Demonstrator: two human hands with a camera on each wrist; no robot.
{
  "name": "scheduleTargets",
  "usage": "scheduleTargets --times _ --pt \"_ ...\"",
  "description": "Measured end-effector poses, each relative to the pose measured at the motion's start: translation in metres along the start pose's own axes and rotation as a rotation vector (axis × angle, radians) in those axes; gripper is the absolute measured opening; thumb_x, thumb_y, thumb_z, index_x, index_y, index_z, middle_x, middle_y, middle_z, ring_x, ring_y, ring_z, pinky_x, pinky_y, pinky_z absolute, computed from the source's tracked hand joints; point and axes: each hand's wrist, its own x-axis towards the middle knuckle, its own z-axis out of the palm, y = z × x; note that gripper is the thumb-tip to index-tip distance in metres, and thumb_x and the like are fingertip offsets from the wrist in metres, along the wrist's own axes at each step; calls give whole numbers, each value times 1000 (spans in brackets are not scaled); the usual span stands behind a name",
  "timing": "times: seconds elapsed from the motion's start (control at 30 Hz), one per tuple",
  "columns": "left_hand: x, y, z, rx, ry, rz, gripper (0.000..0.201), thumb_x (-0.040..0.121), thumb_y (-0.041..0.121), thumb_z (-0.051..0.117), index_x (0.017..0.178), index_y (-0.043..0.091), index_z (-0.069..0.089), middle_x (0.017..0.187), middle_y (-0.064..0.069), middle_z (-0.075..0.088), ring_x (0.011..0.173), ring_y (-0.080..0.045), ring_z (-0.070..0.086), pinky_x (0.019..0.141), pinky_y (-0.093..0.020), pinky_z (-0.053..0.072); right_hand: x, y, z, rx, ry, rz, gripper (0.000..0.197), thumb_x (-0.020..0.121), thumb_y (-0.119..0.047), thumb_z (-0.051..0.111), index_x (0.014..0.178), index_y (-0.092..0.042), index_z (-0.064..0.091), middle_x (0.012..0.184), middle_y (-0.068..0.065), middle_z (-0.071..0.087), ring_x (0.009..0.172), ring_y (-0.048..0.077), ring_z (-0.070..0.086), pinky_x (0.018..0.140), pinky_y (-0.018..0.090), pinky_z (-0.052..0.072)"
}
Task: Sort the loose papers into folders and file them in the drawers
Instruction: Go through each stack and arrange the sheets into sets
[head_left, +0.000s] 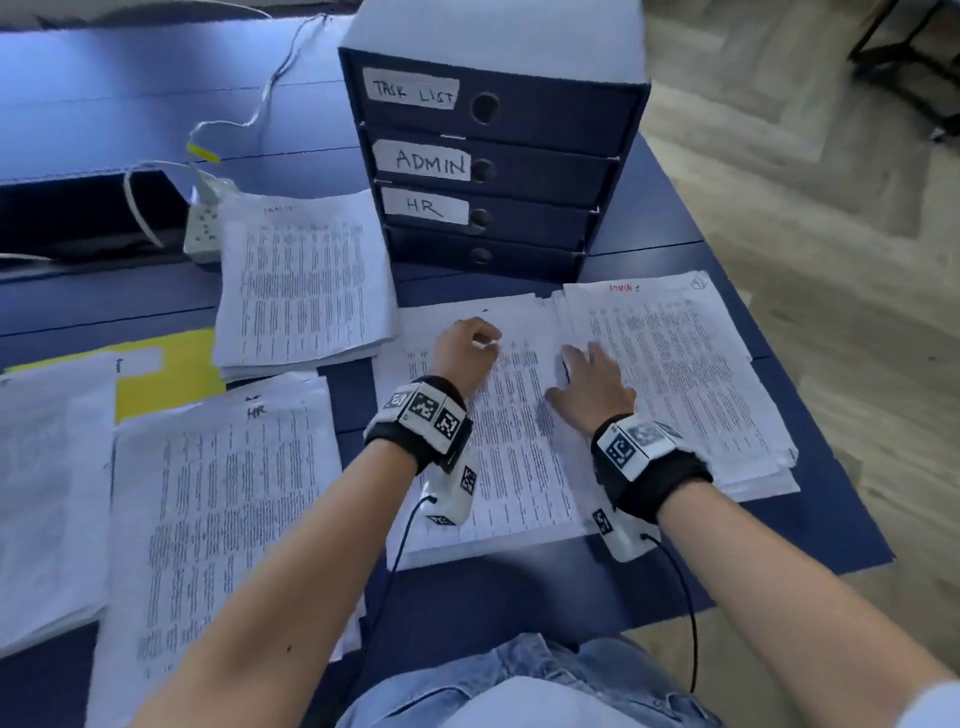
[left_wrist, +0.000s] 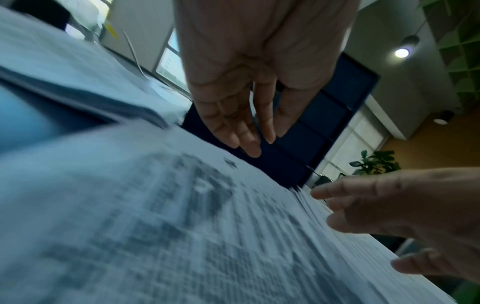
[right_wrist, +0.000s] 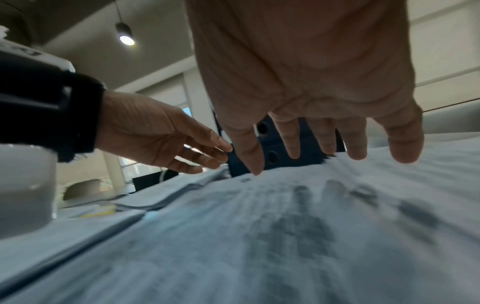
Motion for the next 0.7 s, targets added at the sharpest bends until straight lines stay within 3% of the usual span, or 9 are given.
scheduleTargets --times 0.07,0.2,0.33,0.43,0.53,0.6,0.7 --pt "-12 -13 -30 -5 58 -16 21 90 4 50 107 4 63 113 -8 63 101 -20 58 83 -20 41 -8 -34 7 31 1 -76 58 91 -25 50 144 -18 27 155 6 10 140 28 15 107 50 22" --pt "-42 -47 -97 15 146 -39 21 91 7 52 105 1 65 106 -13 66 87 -15 55 76 -21 41 -26 -103 31 68 -13 -226 50 89 -19 48 137 -16 36 147 7 25 133 28 27 103 44 30" --pt "-68 -94 -159 78 201 -92 21 89 7 52 103 1 66 103 -16 67 98 -27 61 80 -22 44 -48 -163 60 83 -66 -352 53 86 -20 53 136 -15 39 143 6 32 131 29 33 104 46 34" --pt "-82 -134 -195 161 220 -145 21 89 6 51 103 1 66 104 -16 67 100 -28 60 80 -23 43 -64 -198 84 85 -112 -404 55 86 -20 55 138 -17 38 143 7 35 130 28 35 106 48 33" --pt "-89 -170 -215 301 184 -201 28 88 7 51 113 3 62 117 -17 62 111 -28 55 89 -26 40 -75 -219 110 37 -199 -425 59 84 -19 59 139 -17 38 143 8 39 129 27 40 106 46 36" --pt "-92 -190 -224 424 119 -236 41 87 13 56 127 7 52 132 -15 49 125 -28 43 101 -33 35 -81 -230 128 -9 -286 -430 65 80 -19 67 139 -19 39 140 7 45 125 26 44 104 45 39" --pt "-95 -211 -227 624 -27 -264 62 84 30 64 137 14 38 140 -10 36 131 -27 32 105 -43 33 -91 -239 148 -115 -306 -416 78 71 -28 78 138 -24 39 139 6 41 128 26 36 105 46 36"
